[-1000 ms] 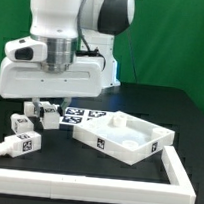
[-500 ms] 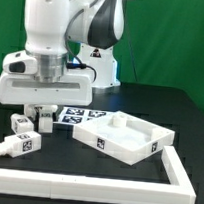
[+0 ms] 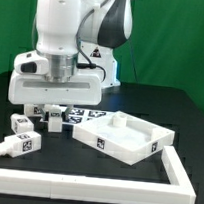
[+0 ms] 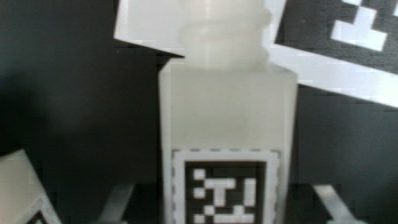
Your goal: Assemble one leg
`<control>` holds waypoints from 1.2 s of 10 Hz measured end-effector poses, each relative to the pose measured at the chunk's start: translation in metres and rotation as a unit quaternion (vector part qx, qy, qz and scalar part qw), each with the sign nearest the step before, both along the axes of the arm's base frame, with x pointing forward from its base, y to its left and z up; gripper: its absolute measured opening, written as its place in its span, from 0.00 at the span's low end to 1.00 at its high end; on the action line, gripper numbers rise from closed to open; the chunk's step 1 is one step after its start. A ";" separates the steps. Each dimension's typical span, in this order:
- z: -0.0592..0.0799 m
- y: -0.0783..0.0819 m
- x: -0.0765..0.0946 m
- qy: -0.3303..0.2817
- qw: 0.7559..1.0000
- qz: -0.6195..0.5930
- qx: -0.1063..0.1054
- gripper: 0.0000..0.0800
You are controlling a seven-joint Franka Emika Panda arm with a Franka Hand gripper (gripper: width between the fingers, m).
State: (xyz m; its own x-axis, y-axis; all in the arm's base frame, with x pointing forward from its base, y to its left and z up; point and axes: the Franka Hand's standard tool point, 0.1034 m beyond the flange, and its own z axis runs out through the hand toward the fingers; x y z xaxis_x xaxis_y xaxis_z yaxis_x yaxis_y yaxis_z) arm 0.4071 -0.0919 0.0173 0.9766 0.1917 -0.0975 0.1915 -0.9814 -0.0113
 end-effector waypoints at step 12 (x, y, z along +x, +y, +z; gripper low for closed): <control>0.023 0.098 0.034 -0.033 0.992 0.122 0.014 0.81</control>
Offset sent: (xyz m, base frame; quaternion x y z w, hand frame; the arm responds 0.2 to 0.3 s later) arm -0.0062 0.0224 0.0297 -0.0546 0.0237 -0.0209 0.9980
